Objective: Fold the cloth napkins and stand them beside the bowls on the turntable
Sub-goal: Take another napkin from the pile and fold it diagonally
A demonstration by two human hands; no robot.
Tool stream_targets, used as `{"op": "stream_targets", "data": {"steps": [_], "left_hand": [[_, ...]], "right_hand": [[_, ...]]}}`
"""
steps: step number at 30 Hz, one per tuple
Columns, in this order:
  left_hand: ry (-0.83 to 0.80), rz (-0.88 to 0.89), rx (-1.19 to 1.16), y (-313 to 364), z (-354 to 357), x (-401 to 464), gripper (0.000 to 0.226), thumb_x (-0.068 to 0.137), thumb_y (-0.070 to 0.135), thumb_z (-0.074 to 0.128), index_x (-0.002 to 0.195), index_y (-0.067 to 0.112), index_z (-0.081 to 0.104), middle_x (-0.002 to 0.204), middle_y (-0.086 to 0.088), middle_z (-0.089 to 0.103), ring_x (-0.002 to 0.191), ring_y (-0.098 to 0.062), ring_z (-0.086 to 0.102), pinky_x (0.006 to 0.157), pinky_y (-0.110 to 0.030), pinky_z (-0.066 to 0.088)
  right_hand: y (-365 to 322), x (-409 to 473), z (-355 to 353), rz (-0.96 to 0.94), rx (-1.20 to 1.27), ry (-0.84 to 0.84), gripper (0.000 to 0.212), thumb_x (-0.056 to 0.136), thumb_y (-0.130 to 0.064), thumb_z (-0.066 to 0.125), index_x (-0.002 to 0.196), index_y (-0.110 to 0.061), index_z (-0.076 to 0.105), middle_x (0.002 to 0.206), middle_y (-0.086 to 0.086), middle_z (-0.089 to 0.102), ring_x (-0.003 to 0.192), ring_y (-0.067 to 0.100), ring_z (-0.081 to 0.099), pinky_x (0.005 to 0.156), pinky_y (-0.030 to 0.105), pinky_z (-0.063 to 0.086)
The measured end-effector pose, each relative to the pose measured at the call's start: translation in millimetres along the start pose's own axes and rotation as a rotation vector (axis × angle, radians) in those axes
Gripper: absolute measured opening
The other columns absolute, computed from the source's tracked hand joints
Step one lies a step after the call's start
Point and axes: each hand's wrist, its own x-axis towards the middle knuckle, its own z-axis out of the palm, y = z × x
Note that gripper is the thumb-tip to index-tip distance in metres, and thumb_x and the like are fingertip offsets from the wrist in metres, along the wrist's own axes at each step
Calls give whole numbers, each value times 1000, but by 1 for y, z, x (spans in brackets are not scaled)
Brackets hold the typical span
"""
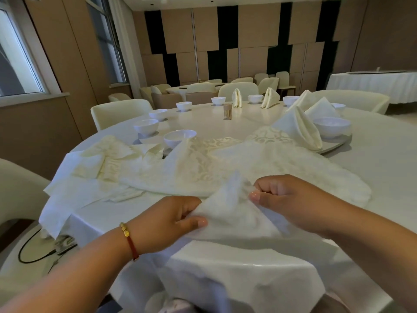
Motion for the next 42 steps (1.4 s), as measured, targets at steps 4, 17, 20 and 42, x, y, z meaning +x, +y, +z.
{"op": "stream_targets", "data": {"steps": [4,17,20,42], "left_hand": [[-92,49,-152,29,-4,-13,33,89,37,64,72,10,55,63,7,54,60,-2,48,58,-17,39],[-106,-80,-279,49,-21,-14,40,82,43,65,63,11,52,54,7,38,50,-4,33,52,-16,32],[-32,-205,-109,31,-12,7,48,88,27,67,52,21,35,48,11,30,45,-5,28,48,-15,27],[229,-655,346,-95,7,126,28,93,34,54,106,10,57,106,-11,62,100,-28,57,84,-34,46]], "right_hand": [[-6,-22,-13,12,129,-46,43,94,-35,57,57,-23,38,62,0,33,61,16,29,62,33,23],[-7,-19,-31,28,290,-75,56,80,-45,65,68,4,40,73,2,38,69,18,33,73,27,32],[2,20,-22,139,-71,69,44,92,-34,59,58,-17,38,55,-5,34,53,10,30,52,25,22],[57,163,20,41,-537,213,25,92,-32,58,106,-11,54,94,3,58,86,21,52,67,30,38]]}}
